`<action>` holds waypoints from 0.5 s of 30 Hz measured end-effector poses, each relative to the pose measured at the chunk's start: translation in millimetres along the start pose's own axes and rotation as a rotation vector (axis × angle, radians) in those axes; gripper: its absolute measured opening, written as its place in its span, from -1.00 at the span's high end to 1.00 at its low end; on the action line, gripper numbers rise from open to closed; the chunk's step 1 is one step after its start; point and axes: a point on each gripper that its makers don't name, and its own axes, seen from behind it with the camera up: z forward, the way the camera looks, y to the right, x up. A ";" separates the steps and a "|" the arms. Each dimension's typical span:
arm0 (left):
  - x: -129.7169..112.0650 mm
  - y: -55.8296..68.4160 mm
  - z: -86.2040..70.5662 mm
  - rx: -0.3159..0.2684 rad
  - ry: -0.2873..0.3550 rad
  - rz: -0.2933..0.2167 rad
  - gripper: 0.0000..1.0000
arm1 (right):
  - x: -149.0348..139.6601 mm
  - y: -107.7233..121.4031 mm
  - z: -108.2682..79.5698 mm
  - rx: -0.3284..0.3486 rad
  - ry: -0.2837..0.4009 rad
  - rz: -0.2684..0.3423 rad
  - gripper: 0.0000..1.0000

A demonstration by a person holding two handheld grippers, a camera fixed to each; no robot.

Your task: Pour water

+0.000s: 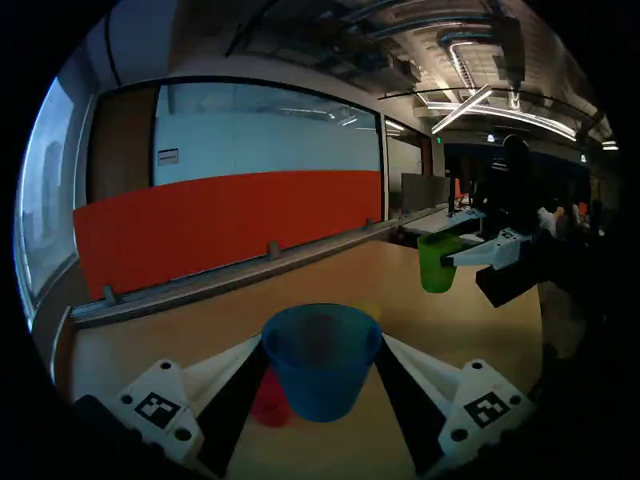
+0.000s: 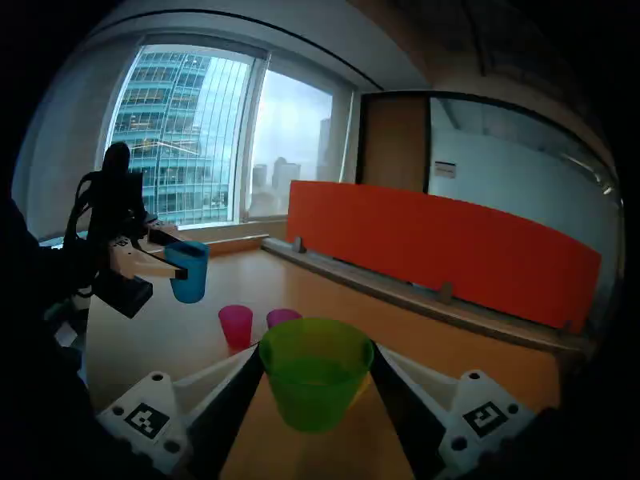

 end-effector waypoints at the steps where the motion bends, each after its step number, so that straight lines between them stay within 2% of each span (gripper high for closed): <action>1: -3.2 0.3 0.4 -0.002 -0.008 0.000 -0.75 | -1.4 0.1 0.9 0.002 -0.005 0.001 -0.84; 15: -44.2 4.3 7.3 -0.031 -0.116 0.006 -0.76 | -35.9 4.2 11.9 0.018 -0.111 -0.006 -0.85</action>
